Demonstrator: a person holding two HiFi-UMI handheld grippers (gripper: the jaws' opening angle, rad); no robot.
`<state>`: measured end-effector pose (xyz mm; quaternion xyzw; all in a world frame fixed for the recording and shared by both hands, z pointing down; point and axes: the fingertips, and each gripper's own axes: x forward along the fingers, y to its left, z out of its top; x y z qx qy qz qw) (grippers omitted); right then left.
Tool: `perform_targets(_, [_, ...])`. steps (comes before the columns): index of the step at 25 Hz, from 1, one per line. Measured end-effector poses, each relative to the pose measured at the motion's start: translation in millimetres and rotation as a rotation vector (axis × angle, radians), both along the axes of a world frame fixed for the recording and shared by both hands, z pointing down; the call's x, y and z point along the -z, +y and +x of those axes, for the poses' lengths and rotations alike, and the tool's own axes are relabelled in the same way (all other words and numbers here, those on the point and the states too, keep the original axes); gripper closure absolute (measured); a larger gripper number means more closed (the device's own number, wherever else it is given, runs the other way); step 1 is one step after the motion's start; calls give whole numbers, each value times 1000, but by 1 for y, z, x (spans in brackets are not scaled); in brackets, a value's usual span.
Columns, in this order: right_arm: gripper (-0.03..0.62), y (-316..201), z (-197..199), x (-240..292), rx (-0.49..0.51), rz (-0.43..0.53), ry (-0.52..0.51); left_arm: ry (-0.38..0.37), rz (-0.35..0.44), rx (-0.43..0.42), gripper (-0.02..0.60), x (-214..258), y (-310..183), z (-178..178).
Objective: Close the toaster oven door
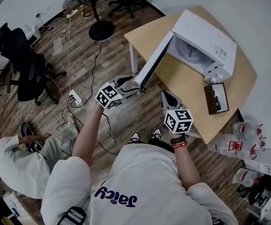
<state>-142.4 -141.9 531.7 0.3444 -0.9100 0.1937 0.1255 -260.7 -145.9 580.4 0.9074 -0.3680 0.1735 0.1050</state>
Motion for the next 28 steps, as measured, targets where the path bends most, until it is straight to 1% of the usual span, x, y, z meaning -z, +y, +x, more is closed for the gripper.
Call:
perform_targets(7, [594,-1,6,-4,4,-15,3,32,-32,-14,318,-4,-9,5])
perform_targets(10, [594,0,6,-4,14,-24,-3,17,-35,-39,331,-4,-9,6])
perform_targets(15, [594,1,4,-5,28,-35,-7,-11,-22,-50,346,-3,-9,4])
perform_targets(24, [594,3,4,-6,51,-42,-14,1,-28,-60,350,-3,-8,11])
perform_targets(28, [592,0,10,-7,30,-44,-25,1,-29,-64,353,-4,-8,17])
